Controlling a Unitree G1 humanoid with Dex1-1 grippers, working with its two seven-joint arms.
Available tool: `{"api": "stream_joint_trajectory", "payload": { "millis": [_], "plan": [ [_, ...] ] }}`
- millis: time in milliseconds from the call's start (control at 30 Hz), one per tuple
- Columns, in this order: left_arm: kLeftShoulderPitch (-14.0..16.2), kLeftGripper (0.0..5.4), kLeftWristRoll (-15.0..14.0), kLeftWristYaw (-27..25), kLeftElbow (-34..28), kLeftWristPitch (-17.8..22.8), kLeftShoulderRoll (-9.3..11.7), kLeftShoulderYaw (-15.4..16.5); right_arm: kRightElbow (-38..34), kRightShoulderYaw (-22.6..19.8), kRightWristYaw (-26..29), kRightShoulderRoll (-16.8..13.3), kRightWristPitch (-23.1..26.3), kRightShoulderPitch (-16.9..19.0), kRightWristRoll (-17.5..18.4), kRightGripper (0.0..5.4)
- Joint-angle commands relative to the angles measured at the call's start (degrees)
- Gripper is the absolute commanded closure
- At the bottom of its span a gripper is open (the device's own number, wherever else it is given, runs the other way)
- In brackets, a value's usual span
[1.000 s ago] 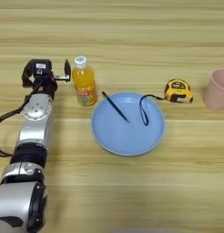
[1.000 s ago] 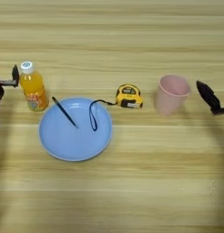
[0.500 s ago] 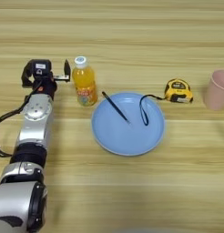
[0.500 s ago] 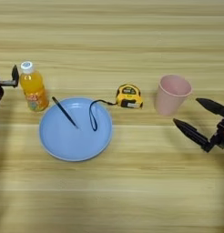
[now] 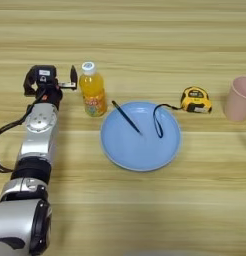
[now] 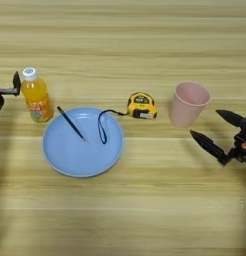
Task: Move the objects on the table
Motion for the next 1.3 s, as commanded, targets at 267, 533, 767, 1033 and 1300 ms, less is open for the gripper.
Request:
{"api": "stream_joint_trajectory", "payload": {
  "millis": [267, 533, 767, 1033, 1300],
  "plan": [
    [-0.97, 0.00, 0.33, -0.10, 0.22, -0.06, 0.44, 0.14, 3.85, 3.24, -5.81, 2.95, -1.30, -5.52, -3.68, 0.02],
    [-0.85, 0.00, 0.37, -0.04, -0.07, -0.01, 0.38, 0.07, 6.48, 3.84, -7.78, 3.52, -2.27, -7.42, -4.54, 0.02],
    [-0.83, 0.00, 0.35, -0.03, -0.08, -0.04, 0.34, 0.07, 7.36, 4.22, -8.23, 3.96, -2.65, -8.01, -4.89, 0.02],
    [-0.82, 0.00, 0.35, -0.05, -0.08, -0.07, 0.36, 0.07, 10.12, 4.80, -11.43, 4.98, -3.13, -10.04, -6.29, 0.02],
    [-0.67, 0.00, 0.36, -0.02, -0.29, -0.09, 0.26, 0.03, 11.55, 5.77, -14.54, 6.80, -3.16, -12.38, -7.70, 0.02]
  ]
}}
